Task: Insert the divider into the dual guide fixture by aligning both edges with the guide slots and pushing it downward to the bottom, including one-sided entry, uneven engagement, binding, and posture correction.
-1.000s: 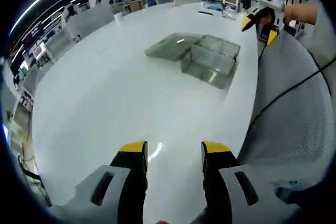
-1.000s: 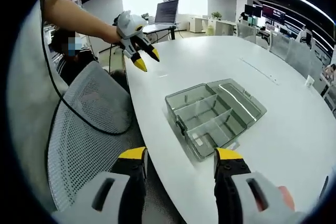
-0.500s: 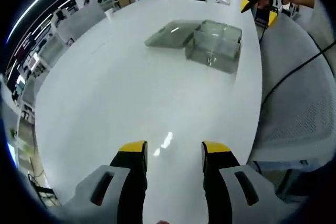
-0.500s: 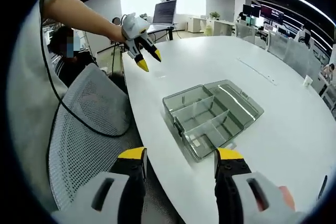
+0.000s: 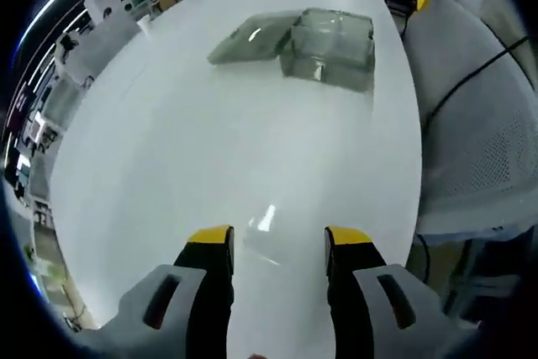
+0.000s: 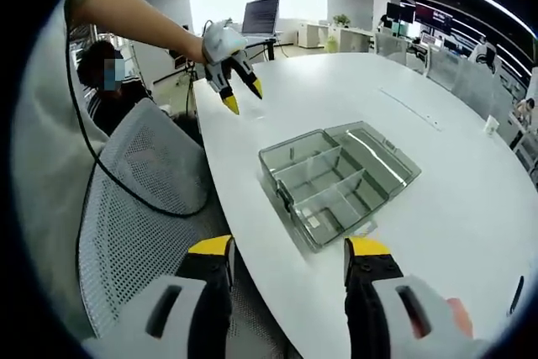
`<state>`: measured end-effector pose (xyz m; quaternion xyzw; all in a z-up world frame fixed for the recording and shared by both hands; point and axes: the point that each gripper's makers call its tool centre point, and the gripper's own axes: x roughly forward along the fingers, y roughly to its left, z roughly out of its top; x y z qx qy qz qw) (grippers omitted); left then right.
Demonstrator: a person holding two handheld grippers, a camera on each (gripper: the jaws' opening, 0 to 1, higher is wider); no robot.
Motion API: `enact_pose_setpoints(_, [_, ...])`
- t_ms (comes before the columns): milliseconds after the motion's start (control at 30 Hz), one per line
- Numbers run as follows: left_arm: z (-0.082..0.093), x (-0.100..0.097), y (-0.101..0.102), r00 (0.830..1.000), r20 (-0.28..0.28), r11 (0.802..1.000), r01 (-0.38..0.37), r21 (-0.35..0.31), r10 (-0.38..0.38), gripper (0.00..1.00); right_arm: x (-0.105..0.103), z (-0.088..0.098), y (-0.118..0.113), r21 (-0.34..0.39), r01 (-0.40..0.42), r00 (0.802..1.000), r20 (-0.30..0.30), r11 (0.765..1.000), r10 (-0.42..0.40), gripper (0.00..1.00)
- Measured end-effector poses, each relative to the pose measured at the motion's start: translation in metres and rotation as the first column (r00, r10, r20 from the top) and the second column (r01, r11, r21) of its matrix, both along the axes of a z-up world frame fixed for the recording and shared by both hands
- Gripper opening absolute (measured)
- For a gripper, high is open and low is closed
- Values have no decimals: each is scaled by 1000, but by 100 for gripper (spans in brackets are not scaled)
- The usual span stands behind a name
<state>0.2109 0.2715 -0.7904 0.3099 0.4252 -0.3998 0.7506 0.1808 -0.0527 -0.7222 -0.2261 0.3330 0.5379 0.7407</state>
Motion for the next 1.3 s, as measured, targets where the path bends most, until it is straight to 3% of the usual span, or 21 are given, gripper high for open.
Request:
enact_pose_setpoints(367, [-7,5,-3,994,-49,994,101,36,-100,43,2,2,-4,-11,6,1000,6,1000,-6,50])
enact_pose_setpoints(600, [-14,3,-2,981,-84,979,184,84,-177,42,4,2,-5,-15,10,1000,6,1000,-10,50])
enact_pose_setpoints(1000, [-22,-1,2,969,-136,970,222,96,-208,41,8,0,-8,-15,19,1000,1,1000,-19,49])
enact_pose_setpoints(1300, [-23,5,1,965,-144,966,236,103,-221,40,9,-1,-9,-17,22,1000,-3,1000,-22,49])
